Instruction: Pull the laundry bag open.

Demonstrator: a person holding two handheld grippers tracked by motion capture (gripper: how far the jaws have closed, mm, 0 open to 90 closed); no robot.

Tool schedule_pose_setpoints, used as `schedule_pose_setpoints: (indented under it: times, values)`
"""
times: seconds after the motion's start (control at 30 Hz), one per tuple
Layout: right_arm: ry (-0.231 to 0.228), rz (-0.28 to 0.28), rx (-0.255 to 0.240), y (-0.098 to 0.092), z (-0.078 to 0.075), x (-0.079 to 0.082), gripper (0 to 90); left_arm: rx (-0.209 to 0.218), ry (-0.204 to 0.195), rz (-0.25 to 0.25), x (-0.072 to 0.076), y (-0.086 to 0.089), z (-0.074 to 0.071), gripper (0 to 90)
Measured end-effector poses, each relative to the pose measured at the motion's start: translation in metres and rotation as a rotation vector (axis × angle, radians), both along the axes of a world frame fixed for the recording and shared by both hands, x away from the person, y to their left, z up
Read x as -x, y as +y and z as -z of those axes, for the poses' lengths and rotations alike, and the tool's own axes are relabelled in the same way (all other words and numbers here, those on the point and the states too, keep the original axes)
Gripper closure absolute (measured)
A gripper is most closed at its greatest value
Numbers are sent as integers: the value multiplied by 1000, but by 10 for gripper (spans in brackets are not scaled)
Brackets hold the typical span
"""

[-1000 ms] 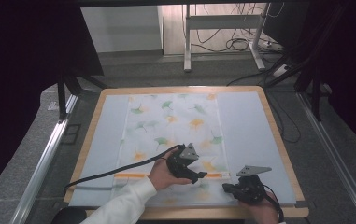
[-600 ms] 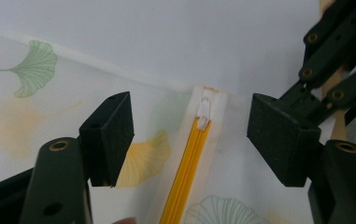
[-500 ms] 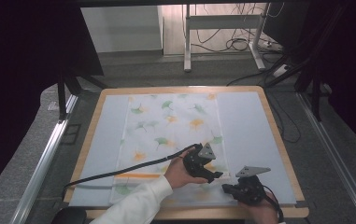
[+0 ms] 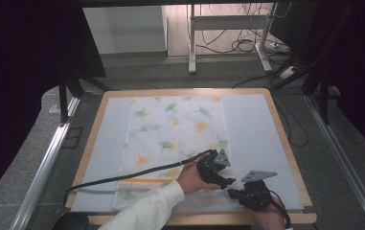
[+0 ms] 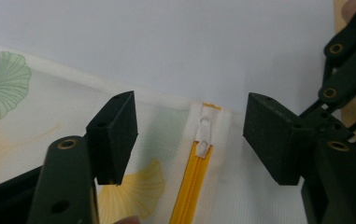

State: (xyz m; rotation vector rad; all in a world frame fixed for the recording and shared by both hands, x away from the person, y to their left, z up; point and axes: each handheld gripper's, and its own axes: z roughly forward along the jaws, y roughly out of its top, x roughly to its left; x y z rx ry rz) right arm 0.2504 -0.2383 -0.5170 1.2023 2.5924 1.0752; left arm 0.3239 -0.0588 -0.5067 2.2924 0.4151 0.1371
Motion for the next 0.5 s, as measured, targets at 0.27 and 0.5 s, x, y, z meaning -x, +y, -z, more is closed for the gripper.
schedule_pose_setpoints:
  times: [0.27,0.5]
  values:
    - [0,-7,6,0,0,-1,887,-9,51,-13,-7,-4,11,434]
    - [8,-3,5,0,1,-1,887,-11,66,2,-7,-6,17,508]
